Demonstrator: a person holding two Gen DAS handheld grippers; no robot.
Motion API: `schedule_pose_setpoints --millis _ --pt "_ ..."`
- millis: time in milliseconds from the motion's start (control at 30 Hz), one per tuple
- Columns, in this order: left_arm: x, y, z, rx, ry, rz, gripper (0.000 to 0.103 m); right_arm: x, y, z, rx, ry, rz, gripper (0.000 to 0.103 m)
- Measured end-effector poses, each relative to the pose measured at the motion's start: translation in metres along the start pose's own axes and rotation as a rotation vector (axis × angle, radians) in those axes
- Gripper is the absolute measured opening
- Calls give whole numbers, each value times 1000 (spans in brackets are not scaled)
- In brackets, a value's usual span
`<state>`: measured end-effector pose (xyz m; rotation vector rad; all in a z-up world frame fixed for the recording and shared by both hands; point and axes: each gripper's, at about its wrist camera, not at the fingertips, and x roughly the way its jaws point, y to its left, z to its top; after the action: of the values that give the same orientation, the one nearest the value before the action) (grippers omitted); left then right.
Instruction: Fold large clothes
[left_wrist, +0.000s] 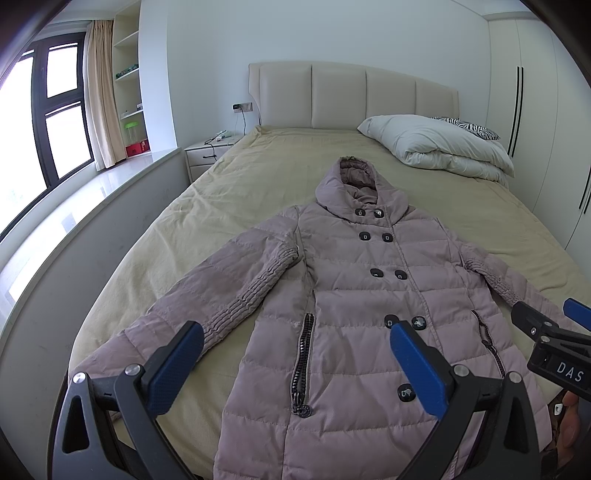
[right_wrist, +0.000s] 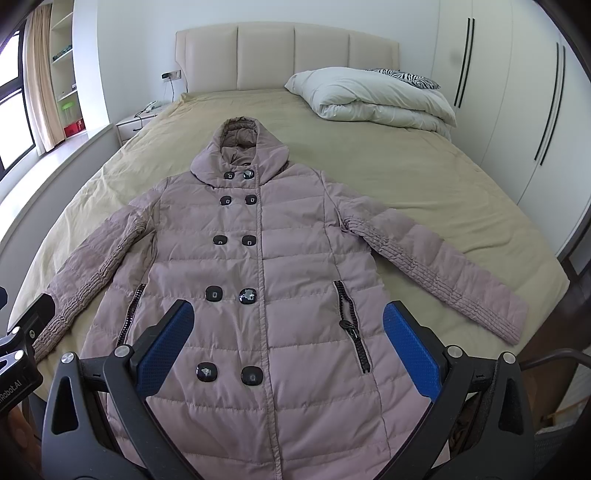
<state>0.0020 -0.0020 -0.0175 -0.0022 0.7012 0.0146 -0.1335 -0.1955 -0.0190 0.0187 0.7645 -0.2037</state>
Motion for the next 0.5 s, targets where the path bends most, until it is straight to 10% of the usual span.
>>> schedule_pose_setpoints --millis 500 --pt "0 0 1 -1 3 1 103 1 0 0 -2 6 0 103"
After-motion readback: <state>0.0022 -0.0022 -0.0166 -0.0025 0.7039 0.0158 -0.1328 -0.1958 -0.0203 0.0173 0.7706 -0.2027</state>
